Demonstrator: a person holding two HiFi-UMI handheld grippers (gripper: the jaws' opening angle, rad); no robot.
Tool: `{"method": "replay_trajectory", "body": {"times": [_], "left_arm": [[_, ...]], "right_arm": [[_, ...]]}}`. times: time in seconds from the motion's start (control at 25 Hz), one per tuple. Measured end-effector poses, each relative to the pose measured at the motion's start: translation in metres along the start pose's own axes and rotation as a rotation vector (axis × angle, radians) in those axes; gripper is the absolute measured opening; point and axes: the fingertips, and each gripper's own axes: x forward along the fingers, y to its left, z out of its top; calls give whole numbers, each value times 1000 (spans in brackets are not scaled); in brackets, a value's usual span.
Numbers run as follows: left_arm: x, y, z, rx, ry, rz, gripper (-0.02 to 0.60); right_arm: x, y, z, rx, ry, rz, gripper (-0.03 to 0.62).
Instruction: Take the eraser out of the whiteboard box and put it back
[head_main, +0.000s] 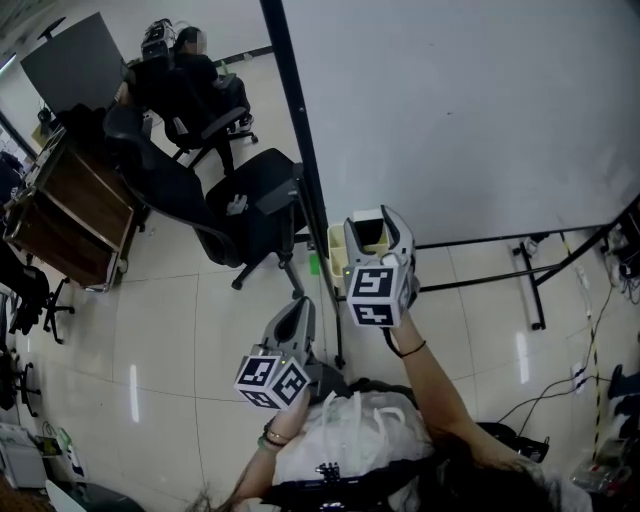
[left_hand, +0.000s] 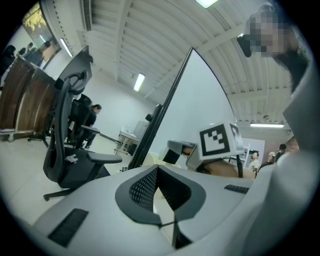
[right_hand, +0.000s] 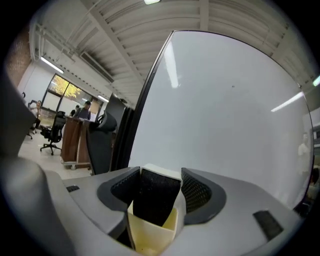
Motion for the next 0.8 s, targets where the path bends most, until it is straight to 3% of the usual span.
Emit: {"method": "replay_trajectory", "body": {"times": [0.16, 0.28, 0.4, 0.44, 0.48, 0.52, 0.64, 0.8], "left_arm": [[-5, 10, 5, -6, -14, 29, -15], [-6, 11, 6, -9, -17, 33, -15], [-4, 6, 4, -7, -11, 21, -15], [-3, 5, 3, -8, -9, 17, -15], [-3, 4, 2, -8, -7, 15, -15], [-3, 4, 2, -7, -5, 14, -15], [-1, 6, 1, -7, 2, 16, -15], [2, 1, -3, -6, 10, 3, -15]], "right_arm": [[12, 14, -44, 54, 85, 24, 288], [7, 8, -32, 93, 72, 23, 298], [-11, -7, -7, 151, -11, 16, 298], [-24, -14, 4, 193, -62, 16, 238], [-41, -21, 17, 247, -122, 14, 87], [-57, -26, 28, 297, -177, 14, 2], [-90, -27, 36, 360, -217, 39, 0], [-107, -15, 13, 395, -123, 75, 0]]}}
